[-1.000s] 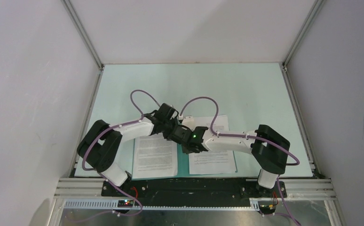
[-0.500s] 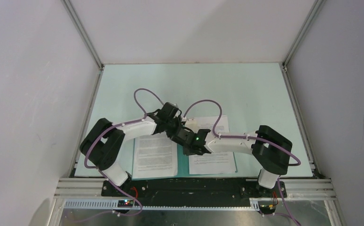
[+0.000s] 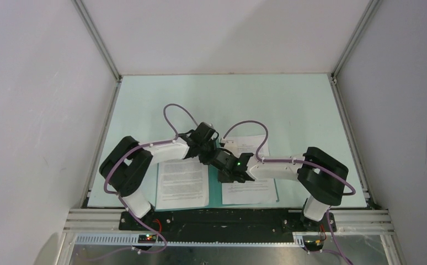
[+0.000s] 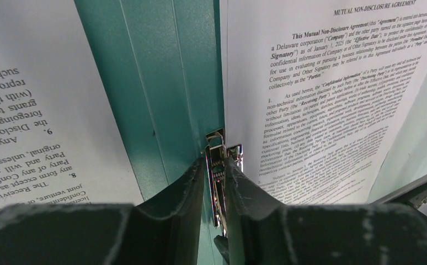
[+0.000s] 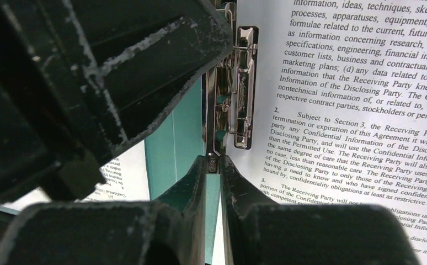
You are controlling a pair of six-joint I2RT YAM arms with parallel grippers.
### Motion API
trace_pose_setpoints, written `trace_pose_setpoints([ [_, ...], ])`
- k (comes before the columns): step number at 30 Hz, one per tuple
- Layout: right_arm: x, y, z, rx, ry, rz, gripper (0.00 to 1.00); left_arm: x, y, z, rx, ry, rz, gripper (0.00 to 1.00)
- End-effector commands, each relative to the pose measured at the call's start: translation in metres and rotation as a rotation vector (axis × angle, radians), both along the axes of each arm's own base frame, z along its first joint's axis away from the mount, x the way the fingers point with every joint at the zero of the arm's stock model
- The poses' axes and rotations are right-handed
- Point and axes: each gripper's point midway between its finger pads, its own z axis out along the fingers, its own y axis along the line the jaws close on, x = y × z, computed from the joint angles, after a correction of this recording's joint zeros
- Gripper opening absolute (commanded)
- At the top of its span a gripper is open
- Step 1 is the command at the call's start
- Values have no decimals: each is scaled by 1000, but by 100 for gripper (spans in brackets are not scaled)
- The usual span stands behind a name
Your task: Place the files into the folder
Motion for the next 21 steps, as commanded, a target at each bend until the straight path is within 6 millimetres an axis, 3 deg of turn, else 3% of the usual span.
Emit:
trace_pose_setpoints([
  [1,-7,-42,-29,-126,55,-43,1,2,-2,-3,39,-21,13,24],
  [8,-8,-49,-40,-103,91,-72,0,-11,6,-18,84,5,19,8],
  [12,-7,-54,-43,-107,100,-87,0,-19,7,-23,107,12,-8,7],
  [15,-6,-55,-45,-110,104,-94,0,-24,6,-25,106,23,-22,8],
  [17,-5,-56,-45,-109,107,-97,0,-27,7,-23,102,27,-26,12],
  [19,-4,-57,-46,-107,107,-101,0,-28,7,-19,94,24,-34,23],
  [21,-4,-58,-47,-107,111,-103,0,-29,6,-15,82,20,-39,26],
])
